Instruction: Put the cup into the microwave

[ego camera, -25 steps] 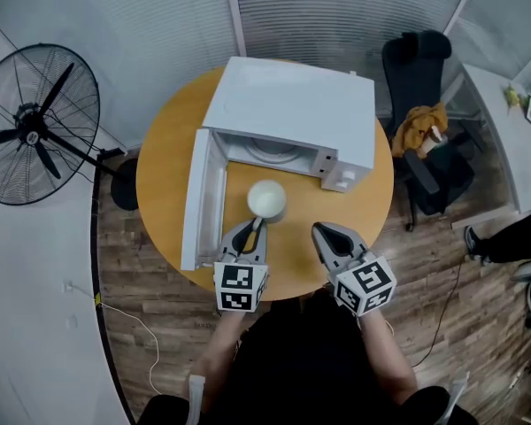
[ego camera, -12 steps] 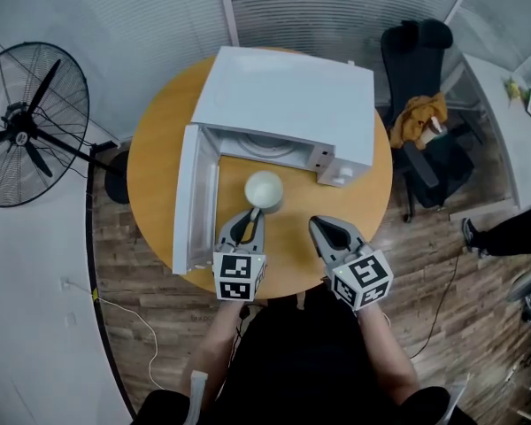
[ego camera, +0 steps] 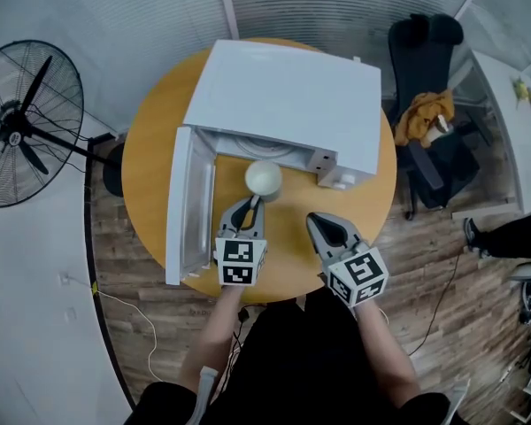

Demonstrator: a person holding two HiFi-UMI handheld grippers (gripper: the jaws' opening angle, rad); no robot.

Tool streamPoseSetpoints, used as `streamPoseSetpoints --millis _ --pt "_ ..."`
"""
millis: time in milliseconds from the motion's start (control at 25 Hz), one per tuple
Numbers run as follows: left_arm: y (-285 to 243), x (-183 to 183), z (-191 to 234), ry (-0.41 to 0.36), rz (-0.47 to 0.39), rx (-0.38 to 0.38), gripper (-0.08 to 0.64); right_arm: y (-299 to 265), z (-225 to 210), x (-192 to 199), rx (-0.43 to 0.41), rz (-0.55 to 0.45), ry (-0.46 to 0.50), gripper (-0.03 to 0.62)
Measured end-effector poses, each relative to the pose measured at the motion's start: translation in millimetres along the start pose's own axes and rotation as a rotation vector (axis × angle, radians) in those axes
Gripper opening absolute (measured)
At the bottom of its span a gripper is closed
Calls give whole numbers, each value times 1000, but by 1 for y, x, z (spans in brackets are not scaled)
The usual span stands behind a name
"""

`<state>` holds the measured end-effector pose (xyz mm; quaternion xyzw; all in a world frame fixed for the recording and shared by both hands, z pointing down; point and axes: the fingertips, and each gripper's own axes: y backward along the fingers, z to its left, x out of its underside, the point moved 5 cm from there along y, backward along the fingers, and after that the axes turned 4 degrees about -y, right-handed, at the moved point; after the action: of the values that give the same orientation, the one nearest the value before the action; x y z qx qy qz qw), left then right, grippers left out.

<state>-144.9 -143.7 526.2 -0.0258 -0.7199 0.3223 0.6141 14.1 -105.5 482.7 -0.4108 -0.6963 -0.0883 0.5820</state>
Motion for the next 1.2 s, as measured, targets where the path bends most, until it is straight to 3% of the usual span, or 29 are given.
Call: streamPoseSetpoints --millis 480,1200 --pt "-59 3 18 -11 35 -17 35 -30 -28 -6 6 15 17 9" --pt "-119 -4 35 -21 28 -20 35 -52 -35 -4 12 59 15 9"
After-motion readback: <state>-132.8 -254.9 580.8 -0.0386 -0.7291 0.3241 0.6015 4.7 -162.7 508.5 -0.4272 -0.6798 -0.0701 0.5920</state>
